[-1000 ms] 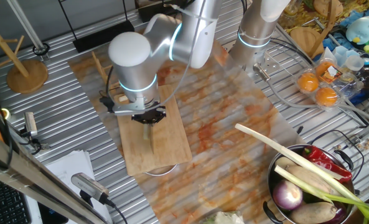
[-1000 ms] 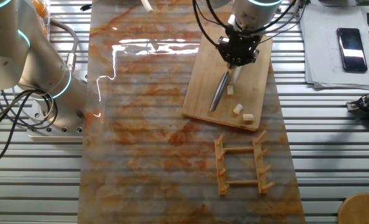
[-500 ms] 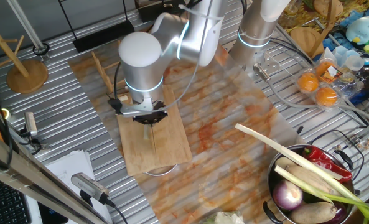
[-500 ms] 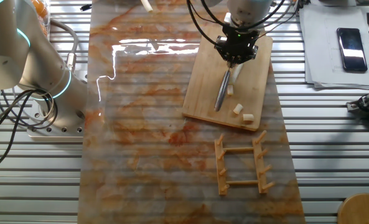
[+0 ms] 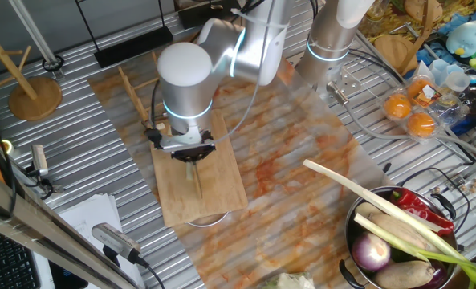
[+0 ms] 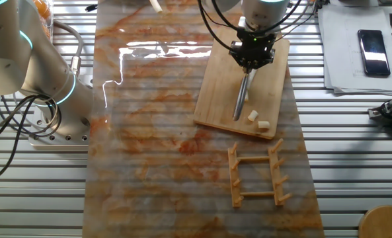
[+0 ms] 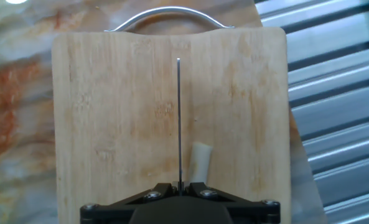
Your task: Chop the scallions
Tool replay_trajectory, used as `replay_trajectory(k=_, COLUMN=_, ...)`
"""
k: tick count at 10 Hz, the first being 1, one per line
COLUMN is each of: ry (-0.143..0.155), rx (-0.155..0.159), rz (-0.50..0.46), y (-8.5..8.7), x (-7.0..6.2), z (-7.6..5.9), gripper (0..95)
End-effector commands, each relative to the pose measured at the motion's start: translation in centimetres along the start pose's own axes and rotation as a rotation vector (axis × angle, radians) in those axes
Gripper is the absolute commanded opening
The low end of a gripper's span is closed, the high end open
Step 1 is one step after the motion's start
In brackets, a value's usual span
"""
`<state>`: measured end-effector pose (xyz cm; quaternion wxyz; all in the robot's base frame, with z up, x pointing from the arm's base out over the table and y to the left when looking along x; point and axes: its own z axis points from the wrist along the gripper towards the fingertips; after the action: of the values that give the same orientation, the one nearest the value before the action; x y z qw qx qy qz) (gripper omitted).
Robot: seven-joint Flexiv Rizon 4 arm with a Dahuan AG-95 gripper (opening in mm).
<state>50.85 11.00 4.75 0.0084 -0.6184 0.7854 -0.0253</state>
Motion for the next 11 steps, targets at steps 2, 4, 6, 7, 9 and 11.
replay_trajectory(k=2, ry=-0.016, rx=0.031, rz=-0.08, y=-0.62, x=-0.17, z=0.64, gripper=0.0)
replay_trajectory(k=4, ry=-0.02, rx=0.034, rz=-0.103, y=-0.88, x=-0.42, z=0.69, gripper=0.0)
replay_trajectory(k=6, ry=-0.011, rx=0.033, rz=-0.121, y=-1.05, x=-0.95, z=0.28, gripper=0.0)
replay_trajectory(k=7, ry=-0.011, rx=0.035, rz=-0.122, y=-1.1, x=-1.04, z=0.24, gripper=0.0)
replay_trajectory(k=9, ry=-0.012, rx=0.039, rz=-0.129, y=-1.14, x=-1.04, z=0.3, gripper=0.0)
replay_trajectory(k=11, ry=-0.015, rx=0.041, rz=-0.147, y=-1.17, x=-1.09, z=0.28, gripper=0.0)
